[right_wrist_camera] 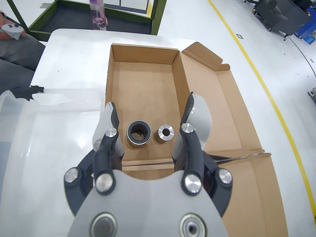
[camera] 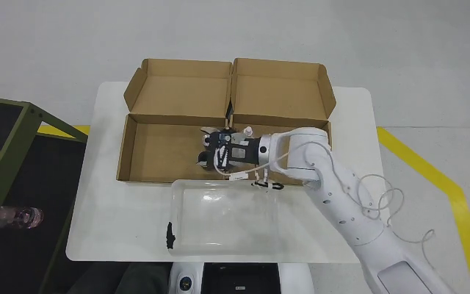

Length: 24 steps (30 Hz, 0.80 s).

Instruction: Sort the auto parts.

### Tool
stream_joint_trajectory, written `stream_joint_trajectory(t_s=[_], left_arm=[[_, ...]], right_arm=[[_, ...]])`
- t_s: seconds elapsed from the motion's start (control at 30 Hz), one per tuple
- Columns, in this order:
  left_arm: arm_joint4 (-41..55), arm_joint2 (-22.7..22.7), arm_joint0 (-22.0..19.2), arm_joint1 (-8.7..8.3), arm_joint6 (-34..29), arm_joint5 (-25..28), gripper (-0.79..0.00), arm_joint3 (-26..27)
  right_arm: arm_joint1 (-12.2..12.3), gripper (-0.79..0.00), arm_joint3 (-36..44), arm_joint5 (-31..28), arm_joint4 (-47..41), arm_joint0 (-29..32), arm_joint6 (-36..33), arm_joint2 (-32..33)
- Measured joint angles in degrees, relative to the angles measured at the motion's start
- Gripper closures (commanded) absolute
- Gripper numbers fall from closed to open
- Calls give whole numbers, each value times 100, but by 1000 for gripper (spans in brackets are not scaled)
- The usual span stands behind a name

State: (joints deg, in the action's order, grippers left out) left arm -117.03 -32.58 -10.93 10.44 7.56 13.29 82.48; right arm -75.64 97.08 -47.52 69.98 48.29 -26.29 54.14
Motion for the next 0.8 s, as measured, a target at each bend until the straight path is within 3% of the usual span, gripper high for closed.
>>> stream_joint_trajectory(t_s=[0.33, 0.8], left_arm=[[0, 0, 0, 0, 0, 0, -785, 0], [0, 0, 0, 0, 0, 0, -785, 0]], right_arm=[[291, -603, 892, -134, 67, 1073, 166, 996], [611, -619, 1484, -153, 770, 2700, 1348, 2414]])
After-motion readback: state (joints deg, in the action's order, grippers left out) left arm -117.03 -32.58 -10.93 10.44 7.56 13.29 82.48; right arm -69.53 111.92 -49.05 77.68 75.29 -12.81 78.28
